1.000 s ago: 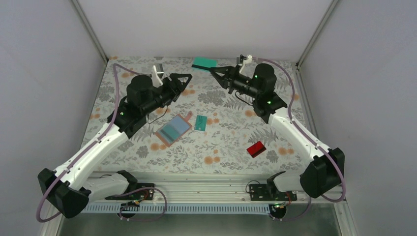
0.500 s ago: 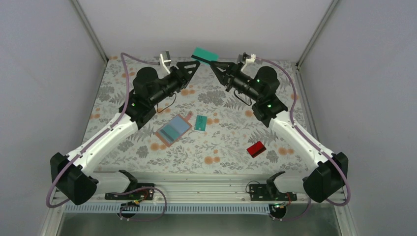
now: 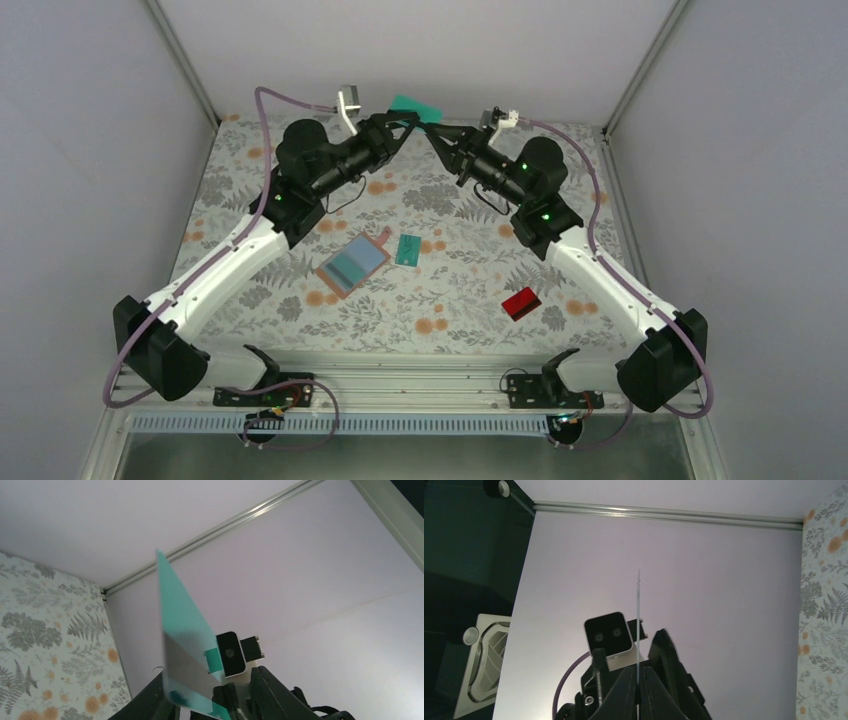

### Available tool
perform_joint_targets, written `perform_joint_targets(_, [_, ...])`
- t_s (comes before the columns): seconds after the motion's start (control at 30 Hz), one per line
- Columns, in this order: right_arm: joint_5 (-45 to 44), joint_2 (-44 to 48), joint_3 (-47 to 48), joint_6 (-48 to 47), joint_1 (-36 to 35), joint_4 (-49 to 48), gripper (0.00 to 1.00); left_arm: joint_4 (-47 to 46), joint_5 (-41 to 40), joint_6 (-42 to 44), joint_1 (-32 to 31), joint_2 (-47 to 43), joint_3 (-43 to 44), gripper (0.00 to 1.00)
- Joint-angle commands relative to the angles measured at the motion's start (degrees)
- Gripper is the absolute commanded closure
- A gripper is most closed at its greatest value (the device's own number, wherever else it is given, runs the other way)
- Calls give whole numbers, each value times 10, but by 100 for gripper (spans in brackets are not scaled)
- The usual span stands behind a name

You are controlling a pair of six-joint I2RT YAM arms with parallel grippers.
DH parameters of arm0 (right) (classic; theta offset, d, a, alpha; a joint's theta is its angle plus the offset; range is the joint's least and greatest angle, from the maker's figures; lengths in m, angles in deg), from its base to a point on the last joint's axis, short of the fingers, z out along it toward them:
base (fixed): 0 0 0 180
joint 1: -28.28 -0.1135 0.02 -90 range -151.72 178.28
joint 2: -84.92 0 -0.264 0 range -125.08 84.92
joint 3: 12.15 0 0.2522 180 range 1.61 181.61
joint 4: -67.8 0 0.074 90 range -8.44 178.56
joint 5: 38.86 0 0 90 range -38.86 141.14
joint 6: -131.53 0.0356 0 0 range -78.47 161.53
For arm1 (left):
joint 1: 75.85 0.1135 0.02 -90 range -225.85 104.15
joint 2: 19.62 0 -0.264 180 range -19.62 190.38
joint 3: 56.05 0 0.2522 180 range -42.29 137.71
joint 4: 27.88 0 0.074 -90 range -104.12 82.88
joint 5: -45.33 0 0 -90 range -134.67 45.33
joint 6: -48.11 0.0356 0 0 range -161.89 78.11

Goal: Put the credit cards into the card holder

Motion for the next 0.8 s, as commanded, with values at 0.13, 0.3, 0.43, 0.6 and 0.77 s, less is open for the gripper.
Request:
perform_joint_targets(0.13, [3, 1, 3, 9, -9, -35, 96, 0, 33, 21, -3, 22, 34, 76])
perform_joint_targets(0.3, [8, -2, 3, 8, -8, -39, 96, 9, 36, 26, -3, 30, 41, 87])
perform_joint_targets(0.43, [11, -1, 3, 2, -8, -32, 96, 30, 32, 29, -2, 34, 52, 97])
perform_joint_targets(0.6, [69, -4, 11, -53, 15, 60, 65, 112, 27, 36, 18, 20, 58, 98])
perform_joint_targets(0.77, [133, -26, 53, -256, 68, 239, 36, 312, 78, 176, 68, 7, 76, 98])
